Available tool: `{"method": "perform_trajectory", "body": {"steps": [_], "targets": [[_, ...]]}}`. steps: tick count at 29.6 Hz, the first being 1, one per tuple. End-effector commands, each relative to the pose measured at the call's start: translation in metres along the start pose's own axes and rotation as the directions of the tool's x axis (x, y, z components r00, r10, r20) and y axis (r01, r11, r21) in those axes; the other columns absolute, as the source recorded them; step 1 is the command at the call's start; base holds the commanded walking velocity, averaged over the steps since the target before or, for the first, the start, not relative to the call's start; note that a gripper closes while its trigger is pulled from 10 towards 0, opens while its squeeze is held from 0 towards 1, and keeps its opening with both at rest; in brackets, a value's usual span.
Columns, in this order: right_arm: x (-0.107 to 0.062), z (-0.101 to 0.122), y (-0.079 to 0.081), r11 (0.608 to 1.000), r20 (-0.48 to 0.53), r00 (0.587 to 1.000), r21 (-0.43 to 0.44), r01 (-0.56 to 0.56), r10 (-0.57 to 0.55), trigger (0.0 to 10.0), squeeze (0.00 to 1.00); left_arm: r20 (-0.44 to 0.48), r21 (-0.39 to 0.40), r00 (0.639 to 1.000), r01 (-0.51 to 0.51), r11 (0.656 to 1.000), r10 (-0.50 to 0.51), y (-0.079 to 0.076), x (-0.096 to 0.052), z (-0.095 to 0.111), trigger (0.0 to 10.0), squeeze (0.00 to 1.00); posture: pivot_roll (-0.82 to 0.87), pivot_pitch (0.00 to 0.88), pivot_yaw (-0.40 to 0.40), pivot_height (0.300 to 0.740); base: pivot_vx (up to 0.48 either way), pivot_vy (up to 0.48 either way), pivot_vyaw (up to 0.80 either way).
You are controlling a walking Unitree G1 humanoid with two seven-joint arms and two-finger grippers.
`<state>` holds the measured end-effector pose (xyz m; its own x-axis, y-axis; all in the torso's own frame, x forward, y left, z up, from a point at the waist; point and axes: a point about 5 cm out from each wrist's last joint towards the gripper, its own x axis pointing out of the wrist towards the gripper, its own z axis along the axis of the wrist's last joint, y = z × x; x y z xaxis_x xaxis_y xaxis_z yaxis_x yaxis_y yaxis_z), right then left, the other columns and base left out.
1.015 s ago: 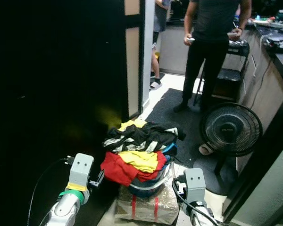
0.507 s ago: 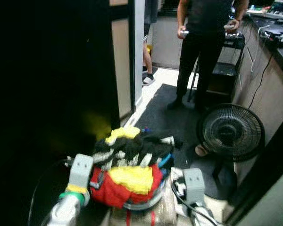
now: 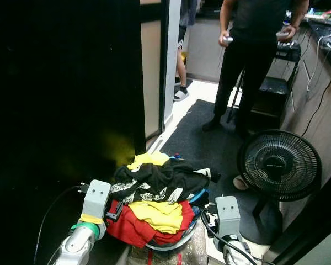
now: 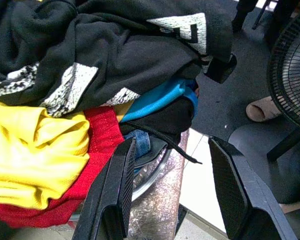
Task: Clothes washing
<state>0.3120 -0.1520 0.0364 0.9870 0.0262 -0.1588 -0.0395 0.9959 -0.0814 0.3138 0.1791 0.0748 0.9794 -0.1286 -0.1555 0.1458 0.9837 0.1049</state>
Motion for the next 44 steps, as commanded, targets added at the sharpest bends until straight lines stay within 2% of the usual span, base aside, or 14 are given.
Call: {"method": "perform_trajectory", "body": {"steps": [1,10,16,18,23,27,34,36,44], "targets": [[-0.004,-0.008,0.0,1.0,-0.029,1.0,-0.006,0.001,-0.001,10.0,0.0,-0.037,0.004,0.999,0.012,1.0,-0.012,-0.002,-0.003,-0.009,10.0,0.0,-0.03,0.015,0.068,0.74,0.0,0.0,0.0],[-0.004,-0.008,-0.002,1.0,-0.028,1.0,-0.021,0.005,-0.005,10.0,0.0,-0.059,0.018,0.997,0.05,0.999,-0.049,-0.005,-0.004,-0.012,10.0,0.0,-0.03,0.015,0.07,0.74,0.0,0.0,0.0],[0.004,0.011,-0.008,0.992,0.061,0.998,-0.128,0.009,-0.001,10.0,0.0,-0.064,0.055,0.994,0.088,0.995,-0.084,-0.007,-0.005,-0.013,10.0,0.0,-0.03,0.033,0.067,0.74,0.0,0.0,0.0],[0.004,0.011,-0.008,0.992,0.061,0.998,-0.128,0.009,-0.001,10.0,0.0,-0.064,0.055,0.994,0.088,0.995,-0.084,-0.007,-0.005,-0.013,10.0,0.0,-0.03,0.033,0.067,0.74,0.0,0.0,0.0],[0.013,0.03,-0.014,0.978,0.109,0.993,-0.207,-0.017,0.041,10.0,0.0,-0.049,0.048,0.996,0.074,0.996,-0.071,-0.007,-0.011,-0.013,10.0,0.0,-0.01,0.068,0.013,0.74,0.0,0.0,0.0],[0.016,0.035,-0.015,0.971,0.115,0.991,-0.235,-0.035,0.064,10.0,0.0,-0.035,0.028,0.998,0.061,0.998,-0.06,-0.011,-0.016,-0.013,10.0,0.0,-0.02,0.086,-0.011,0.74,0.0,0.0,0.0],[0.017,0.035,-0.008,0.974,0.111,0.99,-0.219,-0.055,0.081,10.0,0.0,-0.035,0.001,0.998,0.046,0.999,-0.046,-0.018,-0.019,-0.017,10.0,0.0,-0.03,0.094,-0.016,0.74,0.0,0.0,0.0],[0.016,0.035,-0.008,0.988,0.112,0.992,-0.15,-0.043,0.06,10.0,0.0,-0.025,-0.022,0.999,0.036,0.999,-0.036,-0.021,-0.015,-0.015,10.0,0.0,-0.04,0.092,-0.017,0.74,0.0,0.0,0.0],[0.016,0.035,-0.014,0.995,0.112,0.994,-0.1,-0.009,0.02,10.0,0.0,-0.008,-0.063,1.0,0.016,0.998,-0.017,-0.019,-0.006,-0.005,10.0,0.0,-0.07,0.083,0.005,0.74,0.0,0.0,0.0]]}}
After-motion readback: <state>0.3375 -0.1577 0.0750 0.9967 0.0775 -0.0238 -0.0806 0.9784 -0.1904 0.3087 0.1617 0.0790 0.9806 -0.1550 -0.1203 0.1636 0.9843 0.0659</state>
